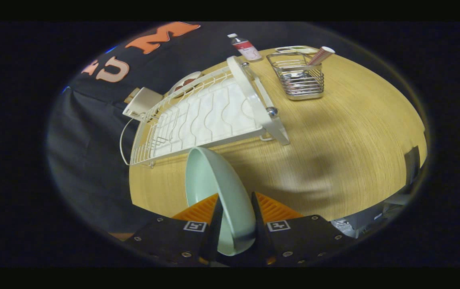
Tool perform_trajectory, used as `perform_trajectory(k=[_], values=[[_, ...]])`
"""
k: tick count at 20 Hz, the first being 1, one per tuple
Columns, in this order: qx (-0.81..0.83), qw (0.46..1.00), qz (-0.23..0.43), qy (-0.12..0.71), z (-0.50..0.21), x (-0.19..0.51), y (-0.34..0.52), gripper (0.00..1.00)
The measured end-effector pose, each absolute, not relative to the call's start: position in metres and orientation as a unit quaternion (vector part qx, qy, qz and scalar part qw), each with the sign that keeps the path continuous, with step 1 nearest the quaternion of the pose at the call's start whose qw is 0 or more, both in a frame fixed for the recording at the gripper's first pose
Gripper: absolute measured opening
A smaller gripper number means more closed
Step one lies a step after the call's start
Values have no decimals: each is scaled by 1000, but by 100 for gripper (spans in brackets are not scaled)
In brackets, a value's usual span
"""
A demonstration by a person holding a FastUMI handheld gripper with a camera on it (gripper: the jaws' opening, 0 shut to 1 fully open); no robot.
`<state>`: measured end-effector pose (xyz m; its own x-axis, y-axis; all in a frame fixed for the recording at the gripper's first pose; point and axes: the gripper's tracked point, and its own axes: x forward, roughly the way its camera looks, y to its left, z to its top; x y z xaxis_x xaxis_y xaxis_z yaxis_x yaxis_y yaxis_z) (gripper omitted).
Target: Take the plate from the dish rack, then take the spoon from the basket and place it into the plate.
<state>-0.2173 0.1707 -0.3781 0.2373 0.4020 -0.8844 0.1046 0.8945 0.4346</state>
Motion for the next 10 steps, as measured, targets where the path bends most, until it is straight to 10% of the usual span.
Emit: perform_trajectory(k=[6,10], values=[[171,771,76,608,-399,-210,143,62],[148,802,71,575,-385,-184,110,60]])
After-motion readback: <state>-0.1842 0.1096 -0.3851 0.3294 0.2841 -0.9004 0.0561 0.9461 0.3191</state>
